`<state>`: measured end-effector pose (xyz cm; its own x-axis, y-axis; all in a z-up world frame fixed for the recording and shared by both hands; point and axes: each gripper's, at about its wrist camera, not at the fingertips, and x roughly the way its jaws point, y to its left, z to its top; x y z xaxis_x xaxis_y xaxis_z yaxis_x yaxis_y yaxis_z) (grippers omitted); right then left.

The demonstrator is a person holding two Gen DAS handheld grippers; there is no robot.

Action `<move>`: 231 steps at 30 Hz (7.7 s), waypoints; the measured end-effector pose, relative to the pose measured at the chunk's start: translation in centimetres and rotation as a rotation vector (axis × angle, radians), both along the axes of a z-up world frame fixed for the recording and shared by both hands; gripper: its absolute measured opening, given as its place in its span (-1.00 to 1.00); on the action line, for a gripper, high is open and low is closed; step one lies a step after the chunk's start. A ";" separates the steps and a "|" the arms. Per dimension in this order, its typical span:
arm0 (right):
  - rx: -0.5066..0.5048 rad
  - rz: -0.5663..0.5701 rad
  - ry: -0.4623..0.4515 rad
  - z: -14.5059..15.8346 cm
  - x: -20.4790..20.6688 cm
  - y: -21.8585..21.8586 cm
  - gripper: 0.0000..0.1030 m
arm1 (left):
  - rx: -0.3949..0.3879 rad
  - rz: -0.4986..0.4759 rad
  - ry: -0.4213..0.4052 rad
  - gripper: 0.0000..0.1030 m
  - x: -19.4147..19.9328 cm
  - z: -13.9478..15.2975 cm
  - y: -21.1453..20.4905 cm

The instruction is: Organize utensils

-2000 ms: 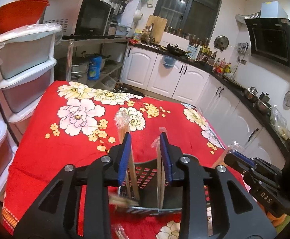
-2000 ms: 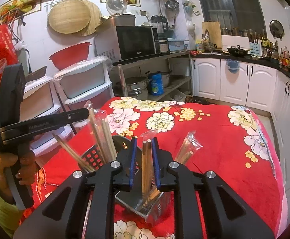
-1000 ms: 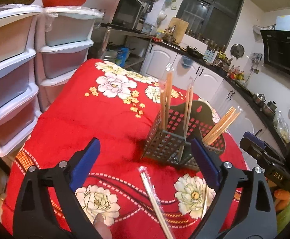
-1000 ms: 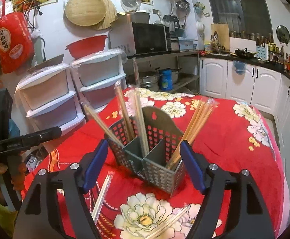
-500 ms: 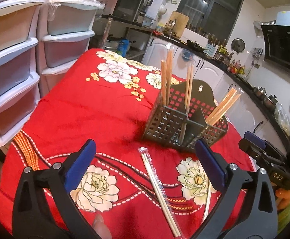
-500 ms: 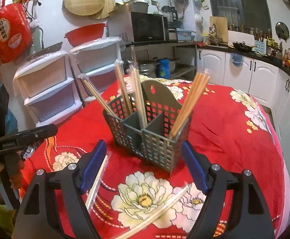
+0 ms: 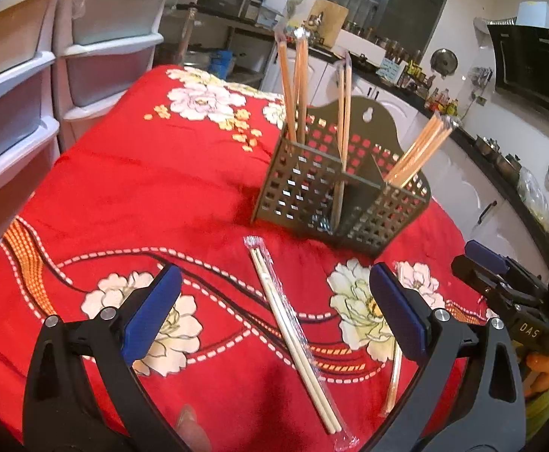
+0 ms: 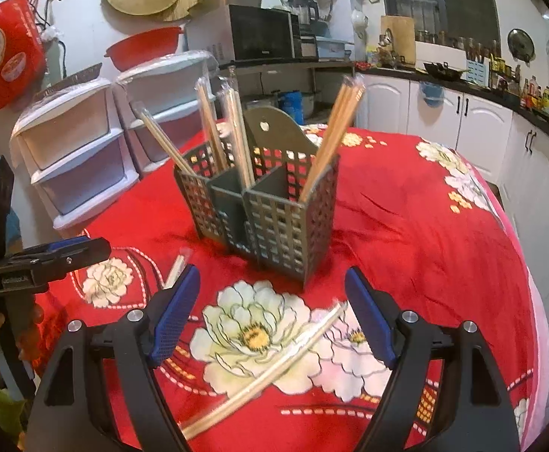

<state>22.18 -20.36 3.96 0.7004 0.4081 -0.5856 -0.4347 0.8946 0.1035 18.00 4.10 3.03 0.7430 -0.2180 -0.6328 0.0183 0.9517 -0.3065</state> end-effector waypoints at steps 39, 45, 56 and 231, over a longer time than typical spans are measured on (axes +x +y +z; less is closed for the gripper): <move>-0.033 -0.129 0.346 -8.6 7.8 -0.6 -0.13 | 0.008 -0.029 0.247 0.15 8.8 -6.8 -2.1; -0.022 -0.131 0.356 -8.7 8.9 -0.7 -0.65 | 0.049 -0.002 0.263 -0.25 10.3 -7.0 -2.0; 0.033 0.011 0.318 -7.0 7.9 0.9 -0.85 | 0.035 0.011 0.245 -0.92 10.7 -6.7 -0.2; -0.029 -0.086 -0.210 -2.8 -4.3 2.3 0.84 | 0.058 -0.004 -0.163 0.78 -2.3 -0.5 -1.6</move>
